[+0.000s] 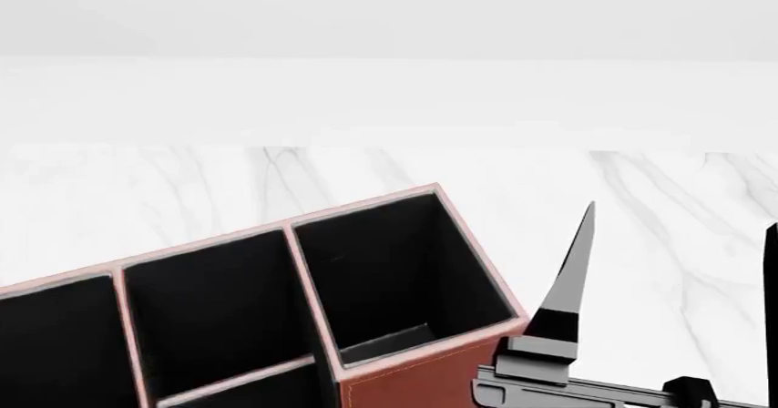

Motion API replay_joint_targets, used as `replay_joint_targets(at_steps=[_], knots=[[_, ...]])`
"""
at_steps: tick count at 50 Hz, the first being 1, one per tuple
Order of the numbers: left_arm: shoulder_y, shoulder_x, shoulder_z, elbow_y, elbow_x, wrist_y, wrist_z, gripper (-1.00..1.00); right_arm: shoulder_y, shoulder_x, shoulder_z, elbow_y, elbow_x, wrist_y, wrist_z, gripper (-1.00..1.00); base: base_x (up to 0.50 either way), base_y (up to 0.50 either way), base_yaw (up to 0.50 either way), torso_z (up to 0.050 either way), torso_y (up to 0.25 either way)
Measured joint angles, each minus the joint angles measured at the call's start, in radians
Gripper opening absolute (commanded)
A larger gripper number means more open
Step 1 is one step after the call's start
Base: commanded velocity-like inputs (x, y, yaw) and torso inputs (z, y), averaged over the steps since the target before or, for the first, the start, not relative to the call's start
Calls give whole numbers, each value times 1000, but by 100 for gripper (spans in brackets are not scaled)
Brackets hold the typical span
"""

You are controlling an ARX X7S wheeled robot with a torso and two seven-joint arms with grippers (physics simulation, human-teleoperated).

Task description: Pick up the book and place it in the front compartment of the caddy.

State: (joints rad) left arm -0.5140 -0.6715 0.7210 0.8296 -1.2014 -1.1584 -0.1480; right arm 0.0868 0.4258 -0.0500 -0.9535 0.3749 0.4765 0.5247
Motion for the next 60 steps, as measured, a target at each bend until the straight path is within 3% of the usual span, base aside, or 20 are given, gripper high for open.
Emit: replay_joint_targets(at_steps=[60], knots=[[-68,80,180,-206,18,-140,-3,100,5,43,-12,-2,35,-19,48,100,0,0,0,0,0]])
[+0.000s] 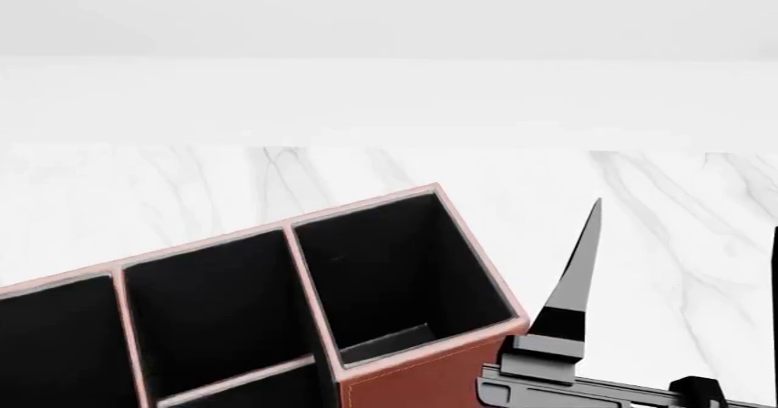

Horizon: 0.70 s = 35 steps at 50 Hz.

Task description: Pick up the book and place it in the front compartment of the caddy.

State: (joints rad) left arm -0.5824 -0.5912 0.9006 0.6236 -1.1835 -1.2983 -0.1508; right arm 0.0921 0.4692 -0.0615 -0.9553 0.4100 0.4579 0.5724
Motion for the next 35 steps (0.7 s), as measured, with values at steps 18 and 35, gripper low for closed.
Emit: replay_joint_targets(at_steps=[18,35], knots=[[18,8,49,-30,24,8,4,-100,1,10,-5,2,8,-8,12,100,0,0,0,0,0],[-6,-13,80,13,80,37,33,-100,3,18,-7,1,15,-11,21,100,0,0,0,0,0]])
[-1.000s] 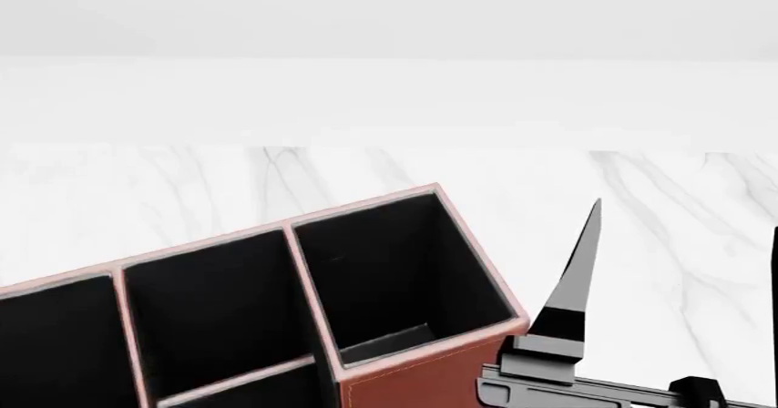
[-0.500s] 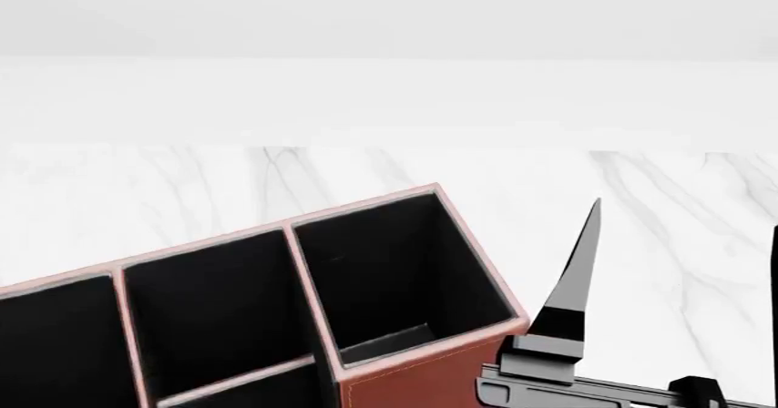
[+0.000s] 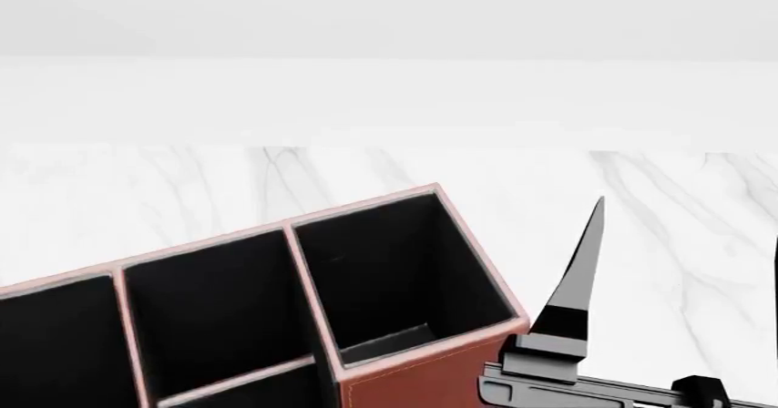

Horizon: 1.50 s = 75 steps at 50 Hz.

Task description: Pick up the book and place it in the front compartment of the caddy.

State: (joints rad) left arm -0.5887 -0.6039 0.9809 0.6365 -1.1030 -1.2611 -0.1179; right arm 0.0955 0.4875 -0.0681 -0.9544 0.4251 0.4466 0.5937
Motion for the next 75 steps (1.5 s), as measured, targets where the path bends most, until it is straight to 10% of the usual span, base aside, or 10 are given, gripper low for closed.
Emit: replay_joint_targets(at_steps=[47,75], knots=[[-523,-57,-164,-4,-527,-185,-155,-100,5,18,0,-3,23,-2,25,100,0,0,0,0,0],[-795,-50,-161,-157,-540,-222,-48,-100,9,30,-4,-5,33,-5,38,100,0,0,0,0,1]])
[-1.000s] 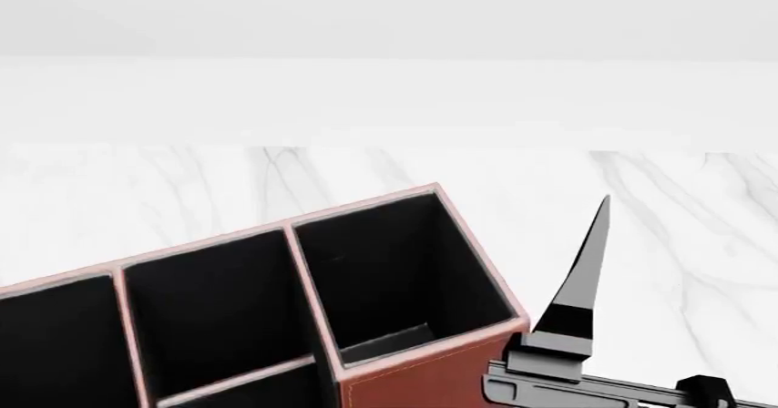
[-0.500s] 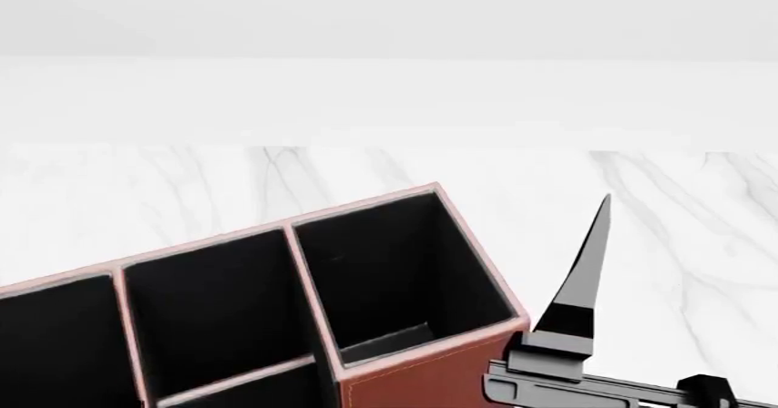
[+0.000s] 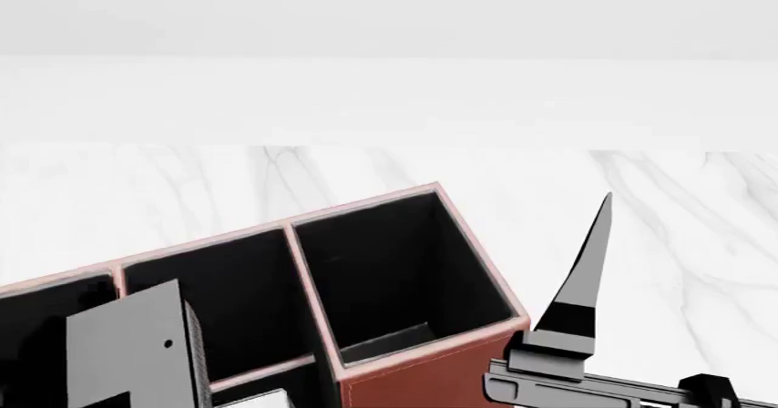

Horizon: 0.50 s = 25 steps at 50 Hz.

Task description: Pick up the book and place it in the front compartment of the caddy.

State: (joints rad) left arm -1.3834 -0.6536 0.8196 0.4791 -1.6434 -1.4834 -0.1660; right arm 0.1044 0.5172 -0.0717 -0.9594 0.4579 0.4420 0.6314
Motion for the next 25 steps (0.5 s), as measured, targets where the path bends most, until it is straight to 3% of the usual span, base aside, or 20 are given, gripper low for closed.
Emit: replay_joint_targets(at_steps=[25], knots=[[-274,73,76,-187,167,-1,263,-100,-3,10,8,4,16,-13,8,100,0,0,0,1,1]])
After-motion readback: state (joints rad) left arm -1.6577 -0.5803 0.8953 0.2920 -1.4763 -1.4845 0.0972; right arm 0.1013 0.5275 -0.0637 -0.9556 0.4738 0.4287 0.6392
